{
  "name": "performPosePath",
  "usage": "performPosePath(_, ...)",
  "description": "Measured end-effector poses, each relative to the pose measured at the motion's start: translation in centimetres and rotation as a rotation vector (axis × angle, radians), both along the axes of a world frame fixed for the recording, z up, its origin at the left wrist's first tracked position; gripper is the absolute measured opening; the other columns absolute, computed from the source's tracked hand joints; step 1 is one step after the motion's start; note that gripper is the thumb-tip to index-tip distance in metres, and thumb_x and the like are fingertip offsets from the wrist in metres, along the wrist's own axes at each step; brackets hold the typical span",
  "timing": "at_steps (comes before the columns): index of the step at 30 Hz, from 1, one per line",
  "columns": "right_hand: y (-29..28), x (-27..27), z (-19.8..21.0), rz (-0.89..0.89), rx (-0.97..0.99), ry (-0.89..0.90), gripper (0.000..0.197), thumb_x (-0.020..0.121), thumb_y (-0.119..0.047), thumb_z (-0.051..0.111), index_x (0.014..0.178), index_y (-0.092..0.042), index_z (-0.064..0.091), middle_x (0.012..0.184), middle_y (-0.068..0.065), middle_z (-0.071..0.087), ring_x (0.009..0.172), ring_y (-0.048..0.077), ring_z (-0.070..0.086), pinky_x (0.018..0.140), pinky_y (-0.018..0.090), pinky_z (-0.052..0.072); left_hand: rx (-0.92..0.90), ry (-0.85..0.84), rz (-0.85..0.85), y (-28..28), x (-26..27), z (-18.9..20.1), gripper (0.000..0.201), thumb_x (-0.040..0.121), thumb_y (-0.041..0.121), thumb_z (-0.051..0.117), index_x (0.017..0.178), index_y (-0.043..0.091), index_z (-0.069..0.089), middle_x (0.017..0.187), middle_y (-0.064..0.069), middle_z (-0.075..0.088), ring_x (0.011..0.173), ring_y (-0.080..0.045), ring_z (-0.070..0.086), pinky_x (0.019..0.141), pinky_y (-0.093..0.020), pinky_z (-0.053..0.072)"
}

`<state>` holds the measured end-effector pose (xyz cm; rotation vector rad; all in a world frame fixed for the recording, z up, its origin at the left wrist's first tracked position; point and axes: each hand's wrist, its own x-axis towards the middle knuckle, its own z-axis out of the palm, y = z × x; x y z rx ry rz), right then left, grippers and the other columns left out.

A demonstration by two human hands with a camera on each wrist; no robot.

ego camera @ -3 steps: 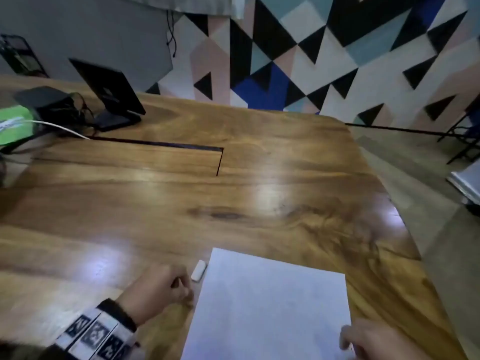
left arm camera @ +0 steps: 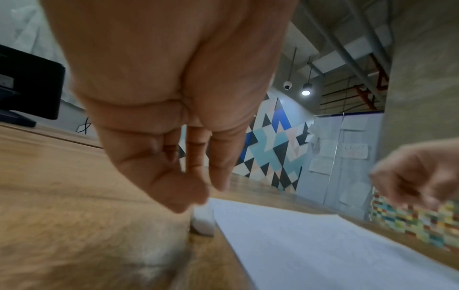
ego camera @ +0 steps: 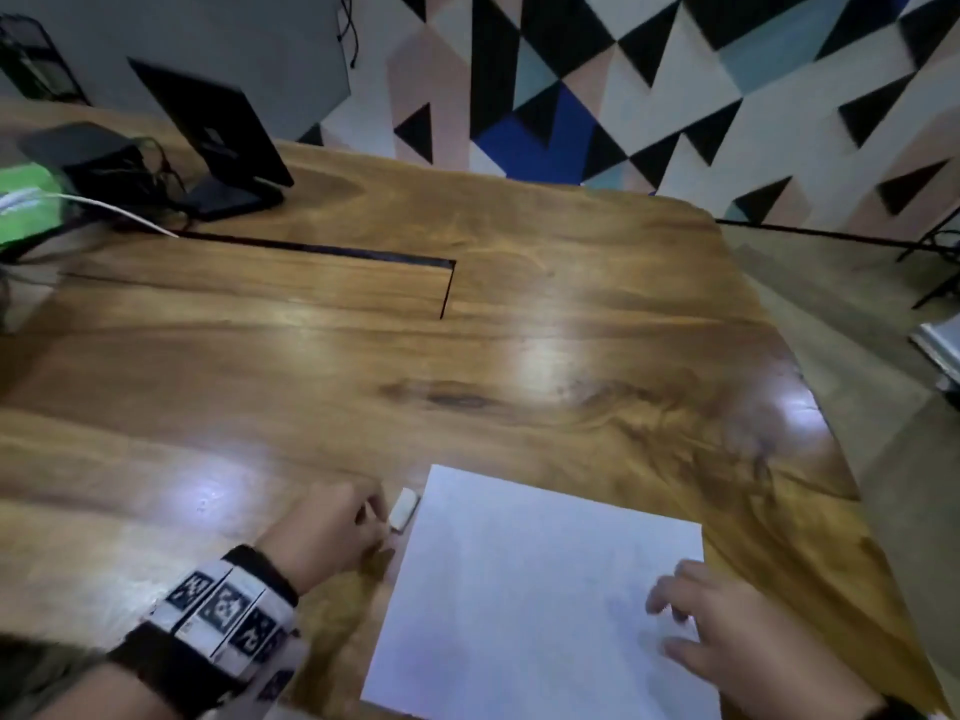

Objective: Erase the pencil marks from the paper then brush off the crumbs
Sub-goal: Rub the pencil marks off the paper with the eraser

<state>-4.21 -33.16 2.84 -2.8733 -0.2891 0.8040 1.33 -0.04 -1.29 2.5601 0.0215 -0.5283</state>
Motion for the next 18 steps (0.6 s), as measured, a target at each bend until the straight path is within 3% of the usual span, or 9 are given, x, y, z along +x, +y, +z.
performPosePath(3,2.1,1.5,-1.1,0.035,0.068,0.020,0.034,0.084,-0.039,0.059,0.116,-0.038,0.047,0.105,-0.017,0.041,0.081,0.000,0.051,0.079,0.022,0.044,0.062,0.019,-0.001,-0.9,0.7,-0.9,0.011,0.081,0.023,0.063,0.083,0.016,0.055,0.071,-0.001,0.061,0.058,-0.011,0.055,0.053,-0.026,0.047)
performPosePath(7,5.2,3.6,-2.3,0.064,0.107,0.007,0.057,0.083,-0.039,0.061,0.135,-0.031,0.038,0.127,-0.009,0.036,0.111,0.009,0.047,0.085,0.020,0.039,0.201,0.017,-0.052,-1.7,1.3,-1.6,0.030,0.083,0.033,0.060,0.101,0.010,0.053,0.098,-0.010,0.061,0.087,-0.024,0.056,0.074,-0.034,0.050)
performPosePath(10,6.7,4.4,-3.6,0.088,0.136,-0.002,0.069,0.082,-0.041,0.062,0.141,-0.028,0.029,0.133,-0.008,0.030,0.119,0.010,0.037,0.091,0.019,0.034,0.236,0.019,-0.055,-2.0,1.4,-2.2,0.031,0.084,0.036,0.058,0.102,0.011,0.051,0.098,-0.010,0.061,0.086,-0.023,0.054,0.073,-0.033,0.047)
performPosePath(14,8.3,4.9,-5.4,0.118,0.183,0.001,0.084,0.080,-0.044,0.063,0.147,-0.026,0.015,0.148,-0.009,0.015,0.133,0.011,0.016,0.109,0.023,0.025,0.200,0.005,-0.019,-2.2,1.5,-3.0,0.022,0.084,0.031,0.059,0.088,0.014,0.046,0.087,-0.006,0.056,0.076,-0.022,0.050,0.064,-0.031,0.041)
performPosePath(18,9.2,5.5,-6.5,0.133,0.196,-0.009,0.091,0.078,-0.047,0.064,0.147,-0.028,0.008,0.151,-0.011,0.011,0.135,0.011,0.010,0.113,0.027,0.020,0.173,-0.031,-0.024,-2.3,1.7,-3.4,0.018,0.082,0.026,0.062,0.081,0.017,0.046,0.082,-0.002,0.055,0.072,-0.019,0.050,0.059,-0.028,0.038)
